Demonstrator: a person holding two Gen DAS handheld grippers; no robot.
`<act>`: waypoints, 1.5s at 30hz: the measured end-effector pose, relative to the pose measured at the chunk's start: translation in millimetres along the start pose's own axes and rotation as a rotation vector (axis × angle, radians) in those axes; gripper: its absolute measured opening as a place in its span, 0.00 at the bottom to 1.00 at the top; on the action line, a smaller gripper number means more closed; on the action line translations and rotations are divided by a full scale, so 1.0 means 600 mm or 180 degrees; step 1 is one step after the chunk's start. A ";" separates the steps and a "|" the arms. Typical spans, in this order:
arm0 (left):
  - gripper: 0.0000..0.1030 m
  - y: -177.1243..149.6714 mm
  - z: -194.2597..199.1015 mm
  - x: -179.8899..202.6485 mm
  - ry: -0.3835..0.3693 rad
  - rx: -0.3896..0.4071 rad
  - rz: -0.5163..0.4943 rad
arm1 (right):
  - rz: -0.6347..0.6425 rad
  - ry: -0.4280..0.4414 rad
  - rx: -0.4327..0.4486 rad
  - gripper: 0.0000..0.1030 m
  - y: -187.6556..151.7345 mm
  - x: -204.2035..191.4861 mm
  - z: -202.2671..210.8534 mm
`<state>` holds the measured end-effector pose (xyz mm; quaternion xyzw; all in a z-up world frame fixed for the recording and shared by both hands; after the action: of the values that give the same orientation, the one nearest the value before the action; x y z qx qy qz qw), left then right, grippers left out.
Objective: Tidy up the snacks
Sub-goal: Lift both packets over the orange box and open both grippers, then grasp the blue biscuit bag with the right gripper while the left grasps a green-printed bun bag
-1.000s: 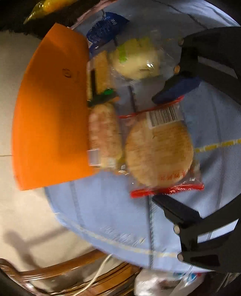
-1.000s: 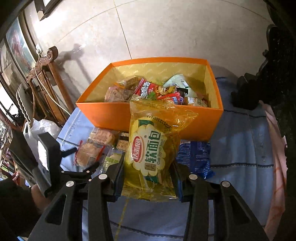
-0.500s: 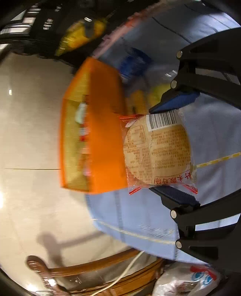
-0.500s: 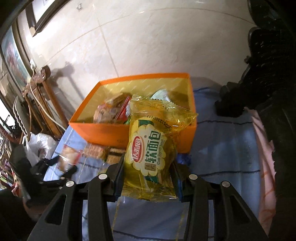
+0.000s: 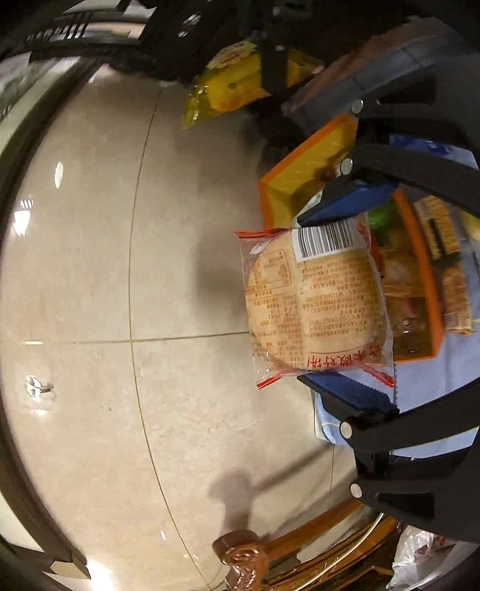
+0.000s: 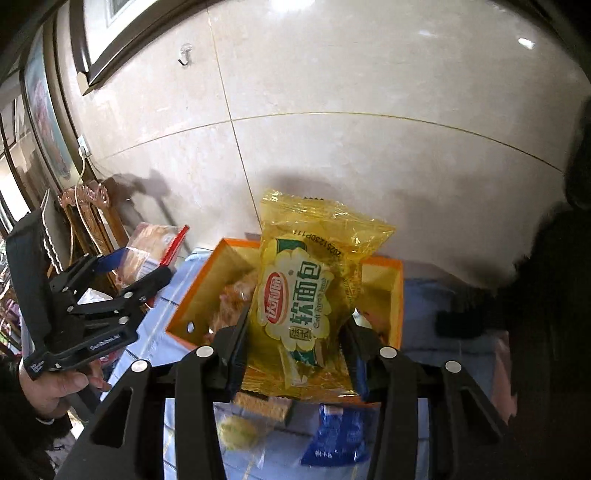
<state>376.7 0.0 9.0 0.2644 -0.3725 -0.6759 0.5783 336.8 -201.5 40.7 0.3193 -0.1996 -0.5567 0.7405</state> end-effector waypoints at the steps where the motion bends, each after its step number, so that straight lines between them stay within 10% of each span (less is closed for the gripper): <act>1: 0.94 0.011 -0.011 0.000 0.0048 -0.0054 0.0032 | -0.0009 0.0007 -0.0051 0.67 0.008 0.004 -0.010; 2: 0.96 0.016 -0.024 -0.004 0.0088 -0.0076 0.0052 | -0.0007 -0.0041 -0.0134 0.79 0.015 0.009 -0.023; 11: 0.96 -0.022 -0.027 -0.006 0.0025 -0.0185 0.0057 | -0.0012 -0.0194 -0.0247 0.79 -0.047 0.036 -0.035; 26: 0.96 -0.371 -0.035 0.111 -0.0121 -0.0768 -0.0542 | -0.0132 -0.0223 -0.1057 0.79 -0.343 0.018 -0.130; 45: 0.96 -0.437 -0.136 0.115 -0.0042 -0.1123 -0.0090 | -0.0189 -0.0465 -0.1285 0.93 -0.373 0.039 -0.243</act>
<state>274.4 -69.7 -245.4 0.1596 -0.2481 -0.7406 0.6037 282.7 -226.5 -220.4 0.1291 -0.1277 -0.6285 0.7563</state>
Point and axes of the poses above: each gripper's, at about its wrist camera, not at the fingertips, and z roughly against the way its jaws point, x to its right, y to its top, the point moved 1 cm from there along -z, roughly the way its jaws point, and after that the axes turned 5 degrees about z, right-handed, at the moved point
